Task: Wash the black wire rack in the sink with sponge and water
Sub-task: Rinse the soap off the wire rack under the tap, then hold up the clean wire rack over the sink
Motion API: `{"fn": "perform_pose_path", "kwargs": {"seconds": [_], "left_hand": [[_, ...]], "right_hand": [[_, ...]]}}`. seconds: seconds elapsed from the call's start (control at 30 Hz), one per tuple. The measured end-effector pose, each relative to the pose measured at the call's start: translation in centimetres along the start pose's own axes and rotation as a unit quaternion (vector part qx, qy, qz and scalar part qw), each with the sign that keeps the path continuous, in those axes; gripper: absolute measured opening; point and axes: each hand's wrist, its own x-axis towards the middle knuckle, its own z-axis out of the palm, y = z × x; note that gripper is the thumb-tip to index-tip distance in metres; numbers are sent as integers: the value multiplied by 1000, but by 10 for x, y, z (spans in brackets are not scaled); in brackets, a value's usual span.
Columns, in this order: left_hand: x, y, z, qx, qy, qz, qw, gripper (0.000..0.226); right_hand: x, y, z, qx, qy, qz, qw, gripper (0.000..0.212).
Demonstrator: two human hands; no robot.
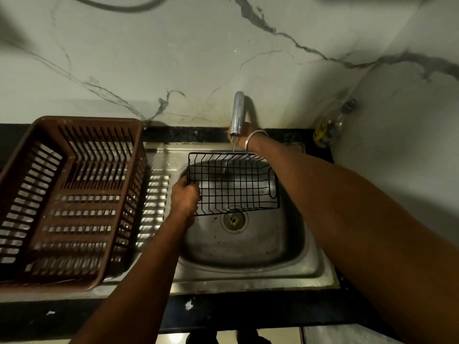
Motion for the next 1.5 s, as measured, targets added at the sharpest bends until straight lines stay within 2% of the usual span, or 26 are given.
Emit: {"fn": "perform_pose_path", "kwargs": {"seconds": [0.1,0.2,0.33,0.4,0.5,0.57,0.6,0.67,0.77,0.9,1.03,1.07,1.1,1.2,1.23,1.3,1.33,1.43,1.5], "left_hand": [[-2,1,0,7,-1,8,1000,39],[-5,0,0,8,-2,3,1000,39],[-3,0,-7,13,-20,11,1000,38],[-8,5,-9,11,-25,39,999,40],[-14,13,-8,12,-28,79,996,48],[-24,21,-3,8,-39,103,994,60],[-29,25,-1,13,-43,117,992,65],[-35,30,3,25,-55,153,986,68],[-41,28,3,40,-76,184,979,62],[-56,26,-3,88,-108,191,972,55],[-87,36,-15,97,-177,151,968,101],[-93,38,-18,96,-197,141,965,106],[-100,39,-20,89,-217,122,964,103],[-117,43,-28,6,-240,59,969,58],[-119,40,-30,-24,-240,41,970,67],[-126,41,-32,-55,-243,24,968,101],[-130,43,-30,-60,-242,32,968,103],[-129,48,-29,-68,-237,73,966,82],[-115,48,-33,-81,-231,72,967,91]], "right_hand": [[-8,4,0,40,20,27,999,43],[-5,11,5,47,30,32,998,43],[-23,15,-6,119,154,49,980,18],[-37,24,-13,107,162,95,976,27],[-54,57,-24,155,61,227,959,73],[-66,74,-31,235,-46,309,921,98],[-72,79,-34,275,-95,339,895,96],[-86,85,-38,344,-162,356,854,78],[-98,102,-39,381,-191,333,841,73],[-110,117,-39,368,-182,275,869,77],[-129,123,-36,371,-97,187,904,62],[-133,124,-34,381,-69,174,906,59],[-138,123,-32,391,-44,157,906,59],[-159,113,-28,389,20,78,917,57],[-170,109,-28,381,48,49,922,48],[-179,105,-25,373,95,2,923,33],[-182,104,-22,369,113,-21,922,30],[-186,101,-10,372,161,-81,910,33],[-186,102,-6,421,163,-81,888,44]]}}
